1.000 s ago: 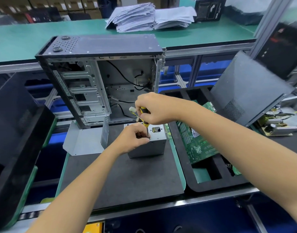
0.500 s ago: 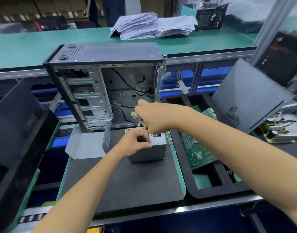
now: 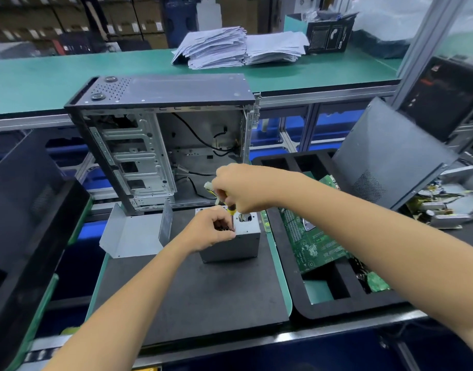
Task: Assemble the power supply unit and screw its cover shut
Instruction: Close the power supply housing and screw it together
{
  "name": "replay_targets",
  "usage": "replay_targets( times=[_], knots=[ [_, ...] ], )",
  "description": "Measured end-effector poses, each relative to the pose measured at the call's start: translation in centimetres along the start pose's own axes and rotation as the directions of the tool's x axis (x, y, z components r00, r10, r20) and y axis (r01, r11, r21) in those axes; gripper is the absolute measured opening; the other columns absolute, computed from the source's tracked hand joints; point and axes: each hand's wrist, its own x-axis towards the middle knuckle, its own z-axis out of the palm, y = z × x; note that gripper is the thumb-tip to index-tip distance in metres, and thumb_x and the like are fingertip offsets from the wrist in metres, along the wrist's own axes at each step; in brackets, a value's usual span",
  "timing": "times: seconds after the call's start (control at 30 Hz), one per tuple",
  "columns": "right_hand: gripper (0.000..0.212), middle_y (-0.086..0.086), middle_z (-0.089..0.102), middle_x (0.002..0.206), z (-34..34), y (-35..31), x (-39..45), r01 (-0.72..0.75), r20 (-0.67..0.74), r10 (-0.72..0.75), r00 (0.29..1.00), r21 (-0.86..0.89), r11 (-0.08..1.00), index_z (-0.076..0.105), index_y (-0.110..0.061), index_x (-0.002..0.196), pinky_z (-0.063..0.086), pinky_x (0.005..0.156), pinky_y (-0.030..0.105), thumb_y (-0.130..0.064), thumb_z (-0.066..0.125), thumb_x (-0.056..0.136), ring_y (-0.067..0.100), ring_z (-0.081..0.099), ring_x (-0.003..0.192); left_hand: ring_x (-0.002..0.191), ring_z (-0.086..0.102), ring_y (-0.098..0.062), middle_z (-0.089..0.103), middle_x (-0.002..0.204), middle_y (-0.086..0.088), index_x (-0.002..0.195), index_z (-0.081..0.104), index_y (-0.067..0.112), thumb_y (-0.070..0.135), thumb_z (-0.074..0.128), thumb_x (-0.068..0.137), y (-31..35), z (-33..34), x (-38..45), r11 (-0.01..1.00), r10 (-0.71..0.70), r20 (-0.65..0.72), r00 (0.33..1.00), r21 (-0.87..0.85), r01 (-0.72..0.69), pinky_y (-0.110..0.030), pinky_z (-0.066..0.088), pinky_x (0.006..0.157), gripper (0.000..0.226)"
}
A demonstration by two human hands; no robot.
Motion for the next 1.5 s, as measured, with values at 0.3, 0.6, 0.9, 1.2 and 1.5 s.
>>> replay_targets(
  times=[0.3, 0.6, 0.9, 1.2, 1.5],
  knots=[
    [0.015, 0.004, 0.039, 0.105, 0.6, -0.6, 0.2, 0.026, 0.018, -0.027, 0.999, 0.015, 1.0, 0.047, -0.013, 0.101, 0.027, 0.051, 0.03, -0.017, 0.055, 0.089, 0.017, 0.046, 0.063, 0.061, 0.055, 0.002, 0.062, 0.069, 0.016, 0.073, 0.067, 0.003, -0.003, 0.074, 0.073, -0.4, -0.1, 0.2, 0.999, -0.013, 0.024, 1.0, -0.029, 0.014, -0.01, 0.041, 0.058, 0.009],
    [0.041, 0.007, 0.056, 0.096, 1.2, -1.2, 1.2, -0.11, -0.101, 0.09, 0.991, -0.207, 0.972, 0.056, -0.013, 0.123, 0.034, 0.05, 0.031, -0.04, 0.037, 0.099, 0.028, 0.054, 0.075, 0.06, 0.055, 0.001, 0.064, 0.064, 0.012, 0.071, 0.066, 0.004, -0.003, 0.072, 0.075, -0.1, -0.1, 0.2, 0.998, -0.039, 0.043, 0.998, -0.056, 0.042, -0.011, 0.042, 0.06, 0.01],
    [0.008, 0.002, 0.042, 0.072, 0.6, -1.5, 1.4, -0.062, -0.09, 0.048, 0.995, -0.16, 0.985, 0.052, -0.01, 0.091, 0.026, 0.045, 0.028, -0.015, 0.047, 0.094, 0.018, 0.041, 0.059, 0.06, 0.055, 0.003, 0.063, 0.063, 0.016, 0.073, 0.066, 0.004, -0.002, 0.071, 0.073, -0.3, -0.2, 0.5, 0.997, -0.054, 0.047, 0.997, -0.052, 0.056, -0.007, 0.039, 0.06, 0.008],
    [0.012, 0.004, 0.04, 0.089, 0.0, -0.9, 1.1, 0.027, 0.029, -0.024, 0.999, -0.093, 0.995, 0.047, -0.01, 0.092, 0.034, 0.052, 0.028, -0.013, 0.056, 0.085, 0.017, 0.045, 0.062, 0.062, 0.056, 0.003, 0.064, 0.068, 0.013, 0.07, 0.067, 0.013, 0.002, 0.074, 0.07, -0.4, -0.3, 0.6, 0.998, -0.045, 0.035, 0.998, -0.044, 0.046, -0.009, 0.041, 0.061, 0.013],
    [0.024, 0.008, 0.046, 0.107, 0.4, -0.7, 1.4, 0.005, 0.029, -0.002, 1.0, -0.091, 0.996, 0.051, -0.008, 0.109, 0.038, 0.054, 0.03, -0.016, 0.055, 0.086, 0.022, 0.052, 0.069, 0.059, 0.054, 0.003, 0.062, 0.065, 0.015, 0.069, 0.066, 0.011, 0.002, 0.071, 0.071, -0.4, -0.3, 0.7, 0.997, -0.051, 0.054, 0.997, -0.05, 0.053, -0.009, 0.04, 0.058, 0.011]
  ],
)
